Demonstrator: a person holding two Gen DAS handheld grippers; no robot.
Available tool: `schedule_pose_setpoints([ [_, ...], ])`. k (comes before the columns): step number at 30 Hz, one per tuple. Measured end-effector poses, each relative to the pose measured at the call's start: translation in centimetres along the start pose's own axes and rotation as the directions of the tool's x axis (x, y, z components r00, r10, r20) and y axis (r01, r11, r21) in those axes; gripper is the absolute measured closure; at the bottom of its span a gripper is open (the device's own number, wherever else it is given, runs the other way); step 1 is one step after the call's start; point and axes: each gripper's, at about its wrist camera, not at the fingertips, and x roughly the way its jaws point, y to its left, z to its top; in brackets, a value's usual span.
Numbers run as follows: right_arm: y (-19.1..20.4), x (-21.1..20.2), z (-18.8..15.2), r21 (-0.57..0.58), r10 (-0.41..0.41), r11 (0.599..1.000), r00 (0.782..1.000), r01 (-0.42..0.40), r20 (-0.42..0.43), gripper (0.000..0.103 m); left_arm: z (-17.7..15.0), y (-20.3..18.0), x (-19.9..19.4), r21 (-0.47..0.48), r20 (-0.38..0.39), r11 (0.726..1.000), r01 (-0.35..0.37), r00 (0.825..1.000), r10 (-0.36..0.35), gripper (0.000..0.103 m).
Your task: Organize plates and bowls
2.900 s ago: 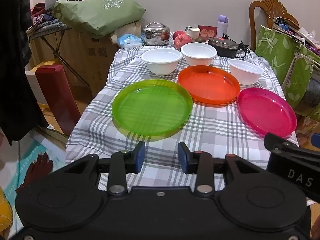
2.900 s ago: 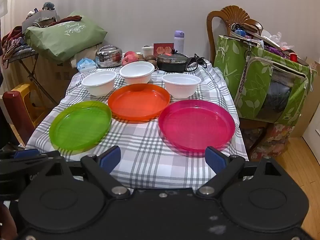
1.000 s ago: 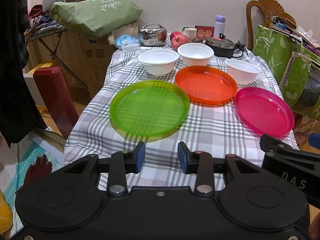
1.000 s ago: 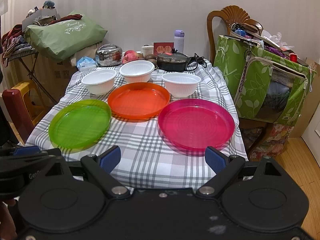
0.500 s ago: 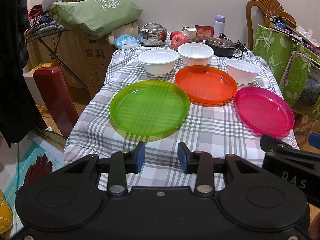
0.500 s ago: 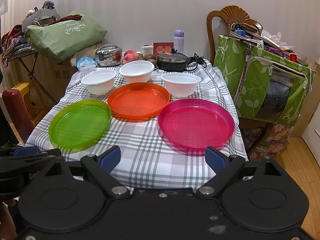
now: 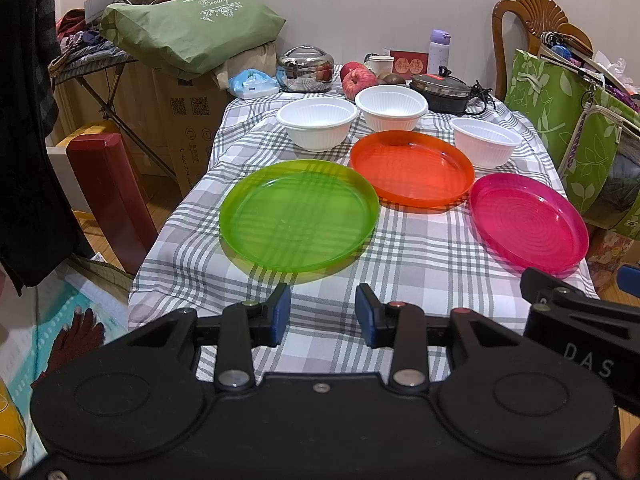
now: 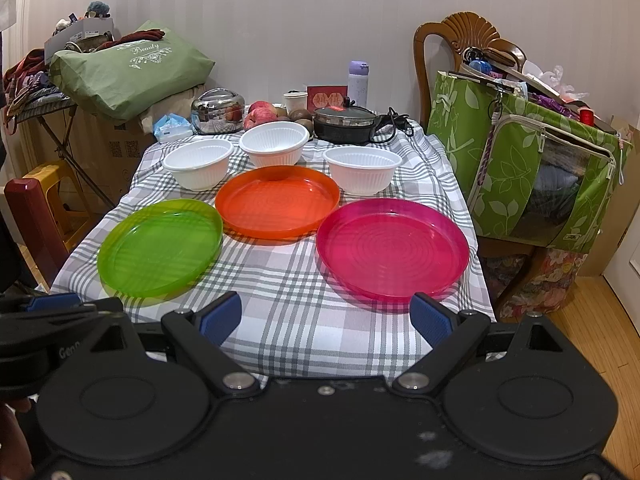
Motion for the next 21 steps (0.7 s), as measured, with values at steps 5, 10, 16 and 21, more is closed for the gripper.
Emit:
schedule_pose_setpoints([
  [5, 0.04, -0.02, 0.03, -0.003, -0.001, 1.000, 1.000, 0.001, 0.001, 0.007, 0.01, 0.01, 0.02, 0.000, 0.000, 1.000, 0.000, 1.000, 0.000, 0.056],
  [10, 0.08, -0.04, -0.01, -0.006, 0.000, 1.000, 1.000, 0.000, 0.001, 0.007, 0.01, 0.00, 0.01, 0.000, -0.001, 1.000, 0.000, 1.000, 0.000, 0.056],
  [16, 0.12, 0.05, -0.08, -0.011, 0.002, 1.000, 1.000, -0.002, -0.003, 0.007, -0.05, 0.02, 0.07, 0.003, -0.007, 1.000, 0.000, 1.000, 0.000, 0.056],
  [21, -0.01, 0.26, -0.05, -0.010, 0.013, 1.000, 1.000, -0.013, -0.010, 0.007, 0.13, 0.40, 0.27, -0.014, -0.016, 1.000, 0.010, 1.000, -0.010, 0.056],
])
